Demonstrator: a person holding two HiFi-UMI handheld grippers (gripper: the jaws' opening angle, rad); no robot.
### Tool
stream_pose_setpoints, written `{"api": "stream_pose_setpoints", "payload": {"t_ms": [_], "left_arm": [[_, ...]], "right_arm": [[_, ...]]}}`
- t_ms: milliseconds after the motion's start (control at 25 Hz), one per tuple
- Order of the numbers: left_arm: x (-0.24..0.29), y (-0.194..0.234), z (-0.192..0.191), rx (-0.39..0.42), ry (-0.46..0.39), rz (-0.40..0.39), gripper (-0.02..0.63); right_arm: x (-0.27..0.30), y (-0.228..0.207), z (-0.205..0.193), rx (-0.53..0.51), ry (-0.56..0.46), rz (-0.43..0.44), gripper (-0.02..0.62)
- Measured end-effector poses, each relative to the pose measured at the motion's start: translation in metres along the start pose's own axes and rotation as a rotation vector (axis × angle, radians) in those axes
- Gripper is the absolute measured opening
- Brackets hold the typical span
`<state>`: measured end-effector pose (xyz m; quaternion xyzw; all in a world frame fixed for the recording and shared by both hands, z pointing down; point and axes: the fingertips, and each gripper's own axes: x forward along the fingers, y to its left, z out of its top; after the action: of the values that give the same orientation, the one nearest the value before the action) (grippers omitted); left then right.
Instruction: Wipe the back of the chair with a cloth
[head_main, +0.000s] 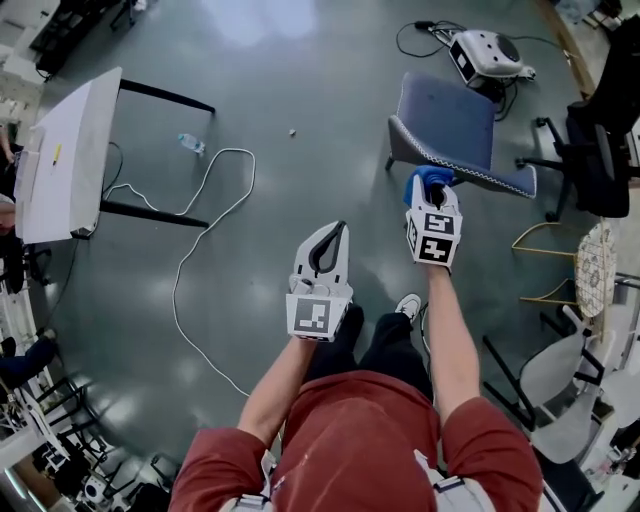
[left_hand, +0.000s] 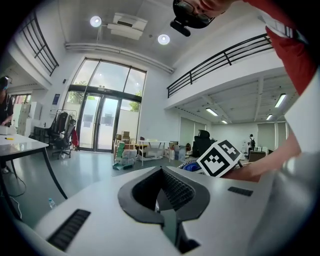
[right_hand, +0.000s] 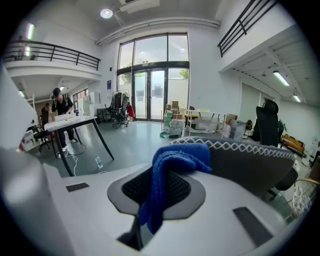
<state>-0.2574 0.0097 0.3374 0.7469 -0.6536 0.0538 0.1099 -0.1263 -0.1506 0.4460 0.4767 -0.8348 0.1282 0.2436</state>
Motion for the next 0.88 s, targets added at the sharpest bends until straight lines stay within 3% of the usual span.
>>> {"api": "stream_pose_setpoints", "payload": {"t_ms": [320, 880], "left_arm": [[0.007, -0.046, 0.047, 0.038, -0.069, -0.063, 0.014], [0.017, -0.135, 0.132, 0.065, -0.123, -0.142, 0.014]], "right_arm": [[-0.100, -0.010, 0.031, -0.004, -0.092, 0.011, 0.061], [-0.259, -0.101, 0.073, -0.007, -0.229, -0.104, 0.061]]}}
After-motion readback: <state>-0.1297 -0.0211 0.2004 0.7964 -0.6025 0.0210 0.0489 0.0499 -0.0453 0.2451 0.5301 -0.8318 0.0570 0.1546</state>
